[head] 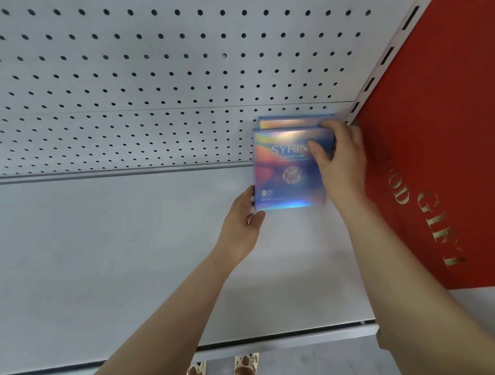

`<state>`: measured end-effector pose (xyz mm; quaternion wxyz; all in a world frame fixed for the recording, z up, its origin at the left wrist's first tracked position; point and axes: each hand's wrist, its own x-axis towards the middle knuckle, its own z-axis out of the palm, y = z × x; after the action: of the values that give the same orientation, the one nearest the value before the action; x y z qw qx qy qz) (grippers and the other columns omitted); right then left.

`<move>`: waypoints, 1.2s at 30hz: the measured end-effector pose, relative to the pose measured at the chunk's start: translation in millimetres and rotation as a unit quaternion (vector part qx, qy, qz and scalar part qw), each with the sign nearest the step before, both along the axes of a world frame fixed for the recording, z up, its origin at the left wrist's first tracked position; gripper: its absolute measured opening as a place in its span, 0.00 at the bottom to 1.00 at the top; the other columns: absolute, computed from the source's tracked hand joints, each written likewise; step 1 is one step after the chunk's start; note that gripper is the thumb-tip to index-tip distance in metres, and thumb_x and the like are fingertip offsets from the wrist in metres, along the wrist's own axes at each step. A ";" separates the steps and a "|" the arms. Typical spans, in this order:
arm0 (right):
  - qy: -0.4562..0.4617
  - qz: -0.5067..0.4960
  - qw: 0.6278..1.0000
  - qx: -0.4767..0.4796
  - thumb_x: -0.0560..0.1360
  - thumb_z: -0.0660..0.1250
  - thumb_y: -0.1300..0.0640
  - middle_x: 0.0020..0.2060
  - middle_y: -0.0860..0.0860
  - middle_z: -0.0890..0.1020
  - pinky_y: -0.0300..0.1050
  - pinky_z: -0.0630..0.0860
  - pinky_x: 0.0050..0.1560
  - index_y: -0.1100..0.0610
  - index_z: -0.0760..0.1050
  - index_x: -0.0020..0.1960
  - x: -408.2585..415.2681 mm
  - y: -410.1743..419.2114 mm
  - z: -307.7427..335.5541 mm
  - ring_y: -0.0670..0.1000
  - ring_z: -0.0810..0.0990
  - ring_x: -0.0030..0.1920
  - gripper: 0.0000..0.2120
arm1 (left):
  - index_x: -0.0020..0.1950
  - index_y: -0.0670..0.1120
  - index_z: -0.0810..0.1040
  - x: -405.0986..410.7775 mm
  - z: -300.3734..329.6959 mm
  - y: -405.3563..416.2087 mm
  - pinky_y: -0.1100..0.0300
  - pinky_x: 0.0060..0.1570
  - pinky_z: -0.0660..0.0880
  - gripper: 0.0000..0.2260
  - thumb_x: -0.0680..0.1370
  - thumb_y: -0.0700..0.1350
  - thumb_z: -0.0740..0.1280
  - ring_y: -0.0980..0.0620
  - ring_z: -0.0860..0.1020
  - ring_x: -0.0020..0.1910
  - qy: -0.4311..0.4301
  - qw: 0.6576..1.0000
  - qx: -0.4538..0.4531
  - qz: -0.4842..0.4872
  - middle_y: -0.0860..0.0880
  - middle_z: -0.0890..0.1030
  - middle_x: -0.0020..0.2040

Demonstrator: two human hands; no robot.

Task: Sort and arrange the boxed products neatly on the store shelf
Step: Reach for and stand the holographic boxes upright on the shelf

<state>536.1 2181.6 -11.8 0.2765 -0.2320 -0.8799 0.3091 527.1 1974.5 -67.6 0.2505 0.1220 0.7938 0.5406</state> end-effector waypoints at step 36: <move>-0.132 0.501 0.855 0.028 0.82 0.60 0.50 0.55 0.52 0.78 0.50 0.75 0.54 0.55 0.74 0.63 73.7 -657.8 -26.8 0.52 0.77 0.55 0.13 | 0.57 0.55 0.78 182.5 25.1 -650.7 0.67 0.51 0.75 0.09 0.81 0.43 0.64 0.61 0.80 0.50 0.110 0.878 -0.096 0.456 0.58 0.83 0.50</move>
<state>609.9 1523.8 -38.5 -0.0282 0.2090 -0.9139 0.3469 709.6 1323.9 -42.5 -0.1023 -0.2197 0.8318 0.4994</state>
